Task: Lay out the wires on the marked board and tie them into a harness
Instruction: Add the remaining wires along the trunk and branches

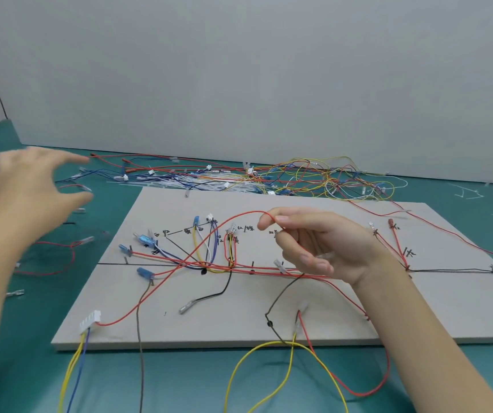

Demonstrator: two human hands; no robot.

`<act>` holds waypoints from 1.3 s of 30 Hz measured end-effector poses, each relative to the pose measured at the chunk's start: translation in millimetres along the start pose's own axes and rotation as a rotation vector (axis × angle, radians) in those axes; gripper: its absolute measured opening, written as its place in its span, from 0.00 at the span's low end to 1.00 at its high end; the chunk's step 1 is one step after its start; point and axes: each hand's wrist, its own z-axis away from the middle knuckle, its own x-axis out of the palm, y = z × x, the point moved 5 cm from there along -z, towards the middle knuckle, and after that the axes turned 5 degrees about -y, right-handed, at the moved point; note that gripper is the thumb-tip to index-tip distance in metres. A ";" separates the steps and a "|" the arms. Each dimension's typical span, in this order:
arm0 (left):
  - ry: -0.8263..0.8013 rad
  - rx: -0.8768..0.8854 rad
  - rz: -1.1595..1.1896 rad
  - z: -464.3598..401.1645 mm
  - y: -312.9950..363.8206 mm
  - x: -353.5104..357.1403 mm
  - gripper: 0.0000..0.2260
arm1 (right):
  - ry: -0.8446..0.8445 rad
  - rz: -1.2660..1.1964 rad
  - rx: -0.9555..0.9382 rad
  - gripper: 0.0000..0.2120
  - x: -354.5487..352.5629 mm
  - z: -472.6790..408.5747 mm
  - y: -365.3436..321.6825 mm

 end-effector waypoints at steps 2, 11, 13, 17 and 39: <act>-0.183 0.066 0.215 5.9 33.7 16.2 0.12 | 0.045 -0.021 -0.011 0.11 -2.8 -1.3 1.2; -1.006 0.223 0.597 44.7 87.5 65.4 0.25 | 0.214 -0.172 -0.127 0.11 -14.8 -7.7 3.1; -1.135 0.240 0.590 53.6 88.6 69.3 0.18 | 0.216 -0.219 -0.165 0.12 -16.3 -7.9 2.4; -1.239 0.299 0.593 57.7 85.3 69.3 0.10 | 0.232 -0.267 -0.183 0.12 -16.2 -8.8 2.8; -1.082 -0.138 0.288 22.5 -24.3 70.1 0.29 | 0.209 -0.042 -0.182 0.21 -32.0 31.2 -24.7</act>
